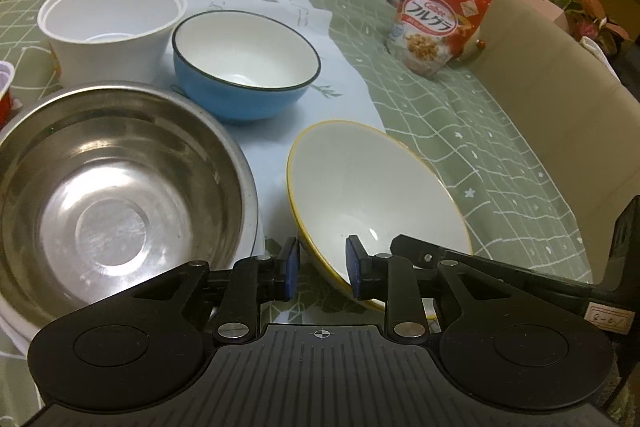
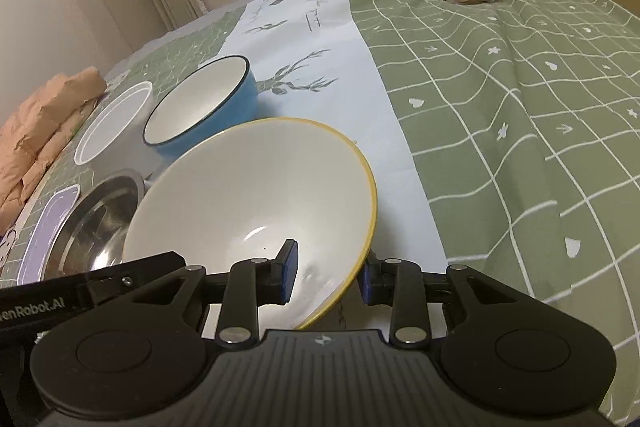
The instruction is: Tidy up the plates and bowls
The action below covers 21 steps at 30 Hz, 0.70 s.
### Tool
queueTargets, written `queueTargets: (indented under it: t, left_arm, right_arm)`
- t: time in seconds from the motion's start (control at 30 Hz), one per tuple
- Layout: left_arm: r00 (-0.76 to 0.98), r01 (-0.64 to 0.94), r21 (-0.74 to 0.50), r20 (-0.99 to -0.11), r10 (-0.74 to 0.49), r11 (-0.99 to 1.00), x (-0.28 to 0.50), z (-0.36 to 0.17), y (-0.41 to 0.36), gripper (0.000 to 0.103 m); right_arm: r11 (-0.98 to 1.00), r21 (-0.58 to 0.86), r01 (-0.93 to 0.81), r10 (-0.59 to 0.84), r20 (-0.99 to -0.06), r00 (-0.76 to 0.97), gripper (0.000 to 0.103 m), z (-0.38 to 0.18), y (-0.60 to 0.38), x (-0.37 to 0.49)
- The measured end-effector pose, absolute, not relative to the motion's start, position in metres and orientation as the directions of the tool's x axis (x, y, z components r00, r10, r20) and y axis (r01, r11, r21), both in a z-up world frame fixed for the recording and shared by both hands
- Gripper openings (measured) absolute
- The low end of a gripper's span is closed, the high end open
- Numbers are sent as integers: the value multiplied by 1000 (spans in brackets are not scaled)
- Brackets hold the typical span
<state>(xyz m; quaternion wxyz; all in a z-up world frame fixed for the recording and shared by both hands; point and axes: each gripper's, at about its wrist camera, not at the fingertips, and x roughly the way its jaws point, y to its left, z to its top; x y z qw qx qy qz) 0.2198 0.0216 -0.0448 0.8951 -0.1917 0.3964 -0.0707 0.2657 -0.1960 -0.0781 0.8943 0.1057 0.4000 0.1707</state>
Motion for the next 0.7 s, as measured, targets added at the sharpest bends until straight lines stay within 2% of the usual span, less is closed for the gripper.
queueTargets:
  t: [0.7]
  left_arm:
    - [681, -14, -354, -688, -250, 935, 218, -42, 14, 28]
  right_arm:
    - [935, 284, -211, 353, -698, 623, 31, -86, -188, 281]
